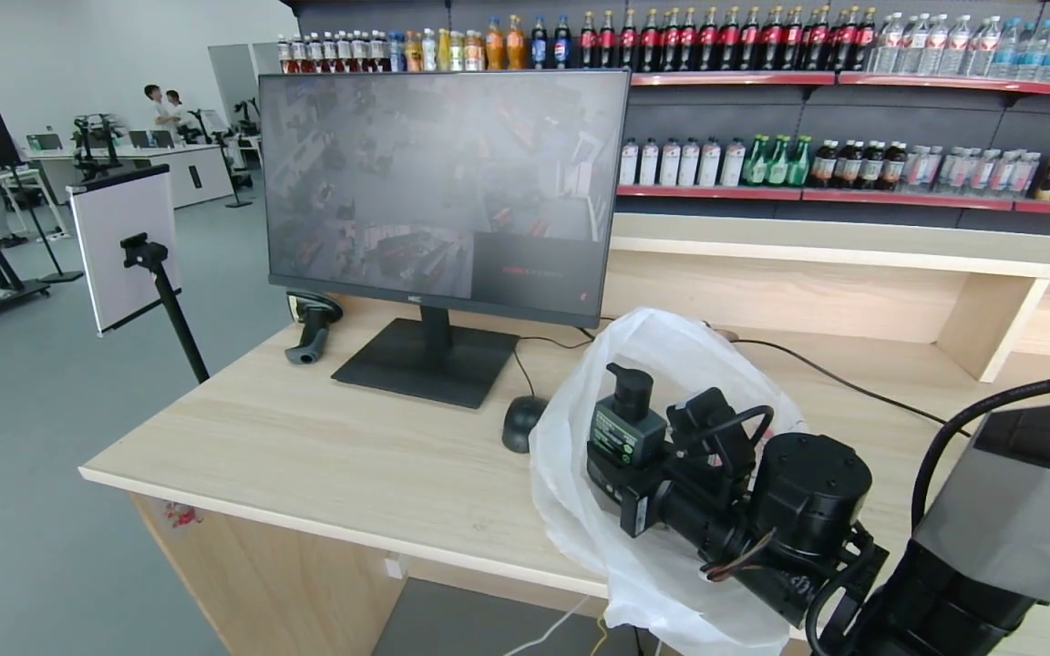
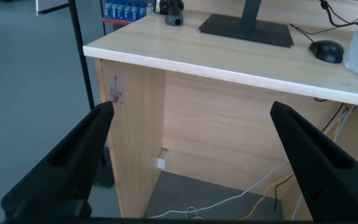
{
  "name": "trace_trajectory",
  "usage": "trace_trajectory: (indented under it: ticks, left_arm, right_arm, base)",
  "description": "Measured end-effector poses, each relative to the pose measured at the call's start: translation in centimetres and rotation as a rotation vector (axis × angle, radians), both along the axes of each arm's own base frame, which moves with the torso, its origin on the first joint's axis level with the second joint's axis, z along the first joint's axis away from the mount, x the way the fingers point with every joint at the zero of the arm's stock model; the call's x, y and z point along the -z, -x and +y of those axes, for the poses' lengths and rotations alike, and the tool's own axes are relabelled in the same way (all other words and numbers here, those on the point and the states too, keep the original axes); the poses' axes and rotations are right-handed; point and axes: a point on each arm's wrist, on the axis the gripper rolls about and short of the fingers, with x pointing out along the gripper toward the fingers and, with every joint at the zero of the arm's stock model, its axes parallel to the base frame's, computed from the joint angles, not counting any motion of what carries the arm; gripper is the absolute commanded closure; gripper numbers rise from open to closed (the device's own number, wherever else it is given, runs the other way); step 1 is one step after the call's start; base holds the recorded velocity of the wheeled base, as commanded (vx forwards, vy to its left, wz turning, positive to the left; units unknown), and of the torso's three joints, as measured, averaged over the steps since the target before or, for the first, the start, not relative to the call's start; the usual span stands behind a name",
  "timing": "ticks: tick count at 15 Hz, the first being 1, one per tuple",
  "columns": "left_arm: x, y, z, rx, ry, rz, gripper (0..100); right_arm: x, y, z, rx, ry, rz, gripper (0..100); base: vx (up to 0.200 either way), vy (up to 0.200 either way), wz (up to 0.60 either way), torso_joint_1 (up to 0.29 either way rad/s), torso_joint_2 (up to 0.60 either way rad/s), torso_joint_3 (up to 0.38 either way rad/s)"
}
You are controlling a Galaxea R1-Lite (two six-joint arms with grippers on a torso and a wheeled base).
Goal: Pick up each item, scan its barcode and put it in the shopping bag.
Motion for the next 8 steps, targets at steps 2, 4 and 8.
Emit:
trace_trajectory:
  ticks: [2,4,8]
  left_arm:
    - [0.0,0.0,0.0,0.0,0.0,0.0,0]
    - [0.0,0.0,0.0,0.0,0.0,0.0,0]
    - [0.0,0.0,0.0,0.0,0.001,0.0,0]
  right_arm:
    - [0.23,0.2,0.14,-0.008,0.007,0.007,100]
    - [0.36,0.33,0.15,-0.011,0.01,0.01,100]
    - [0.71,0.43,0.2,-0.011,0.016,0.022,100]
  base:
    - [0.0,0.0,0.0,0.0,0.0,0.0]
    - [0.0,0.0,0.0,0.0,0.0,0.0]
    - [0.0,0.0,0.0,0.0,0.0,0.0]
